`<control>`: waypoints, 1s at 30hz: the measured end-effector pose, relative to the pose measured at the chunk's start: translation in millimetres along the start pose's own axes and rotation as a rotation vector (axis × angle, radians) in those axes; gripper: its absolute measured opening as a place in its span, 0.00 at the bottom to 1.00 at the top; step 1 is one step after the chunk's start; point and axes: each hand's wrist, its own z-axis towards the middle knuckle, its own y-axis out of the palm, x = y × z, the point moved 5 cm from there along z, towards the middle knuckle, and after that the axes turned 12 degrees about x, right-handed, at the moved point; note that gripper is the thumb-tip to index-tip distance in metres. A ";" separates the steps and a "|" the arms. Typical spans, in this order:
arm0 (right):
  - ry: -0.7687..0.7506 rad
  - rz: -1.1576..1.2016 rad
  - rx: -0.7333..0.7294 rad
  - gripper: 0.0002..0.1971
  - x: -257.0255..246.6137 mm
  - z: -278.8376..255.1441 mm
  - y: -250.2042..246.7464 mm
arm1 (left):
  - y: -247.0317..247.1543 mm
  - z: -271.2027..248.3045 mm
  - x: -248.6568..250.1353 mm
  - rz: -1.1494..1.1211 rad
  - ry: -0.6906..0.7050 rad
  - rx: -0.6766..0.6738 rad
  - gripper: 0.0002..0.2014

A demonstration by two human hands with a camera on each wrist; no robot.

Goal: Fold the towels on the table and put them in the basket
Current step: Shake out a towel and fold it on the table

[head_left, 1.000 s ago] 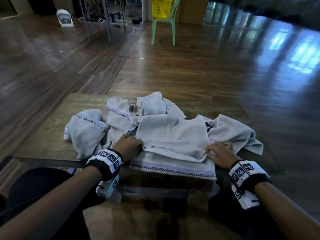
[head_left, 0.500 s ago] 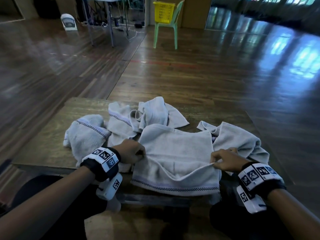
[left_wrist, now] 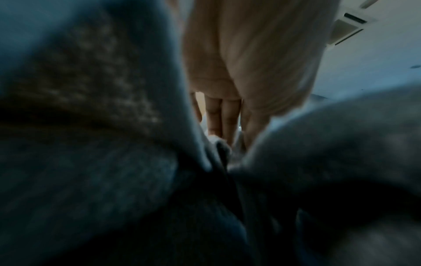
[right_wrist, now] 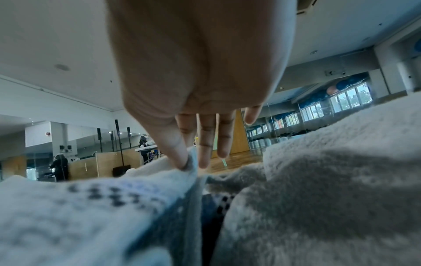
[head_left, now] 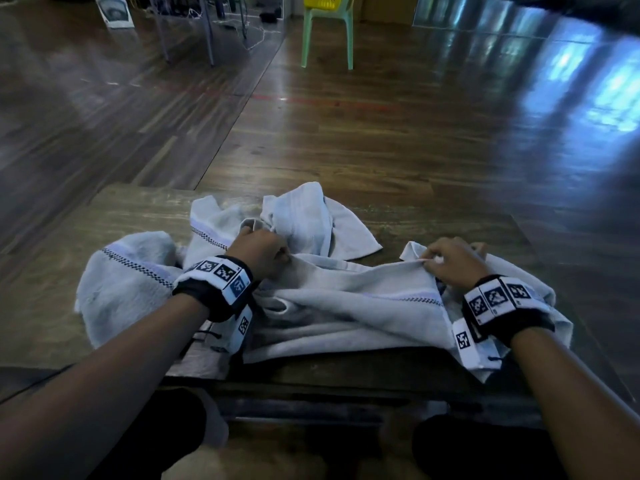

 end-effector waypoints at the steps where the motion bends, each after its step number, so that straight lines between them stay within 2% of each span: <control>1: 0.000 -0.033 -0.005 0.06 -1.0 2.9 2.4 | 3.0 2.8 -1.1 -0.008 -0.007 -0.030 0.11; 6: 0.019 -0.101 -0.126 0.11 -2.2 0.8 20.4 | 7.0 9.5 -3.6 -0.007 -0.001 -0.110 0.10; 14: -0.016 -0.096 -0.132 0.14 0.1 -6.3 27.7 | 13.2 5.6 -4.8 -0.104 -0.045 -0.177 0.08; 23: -0.027 -0.178 -0.234 0.11 -2.9 -6.7 25.2 | 15.7 2.6 -5.2 -0.089 -0.008 -0.169 0.09; 30: -0.006 -0.265 -0.284 0.10 -7.1 -3.2 27.0 | 15.0 0.3 -7.6 -0.135 -0.016 -0.139 0.04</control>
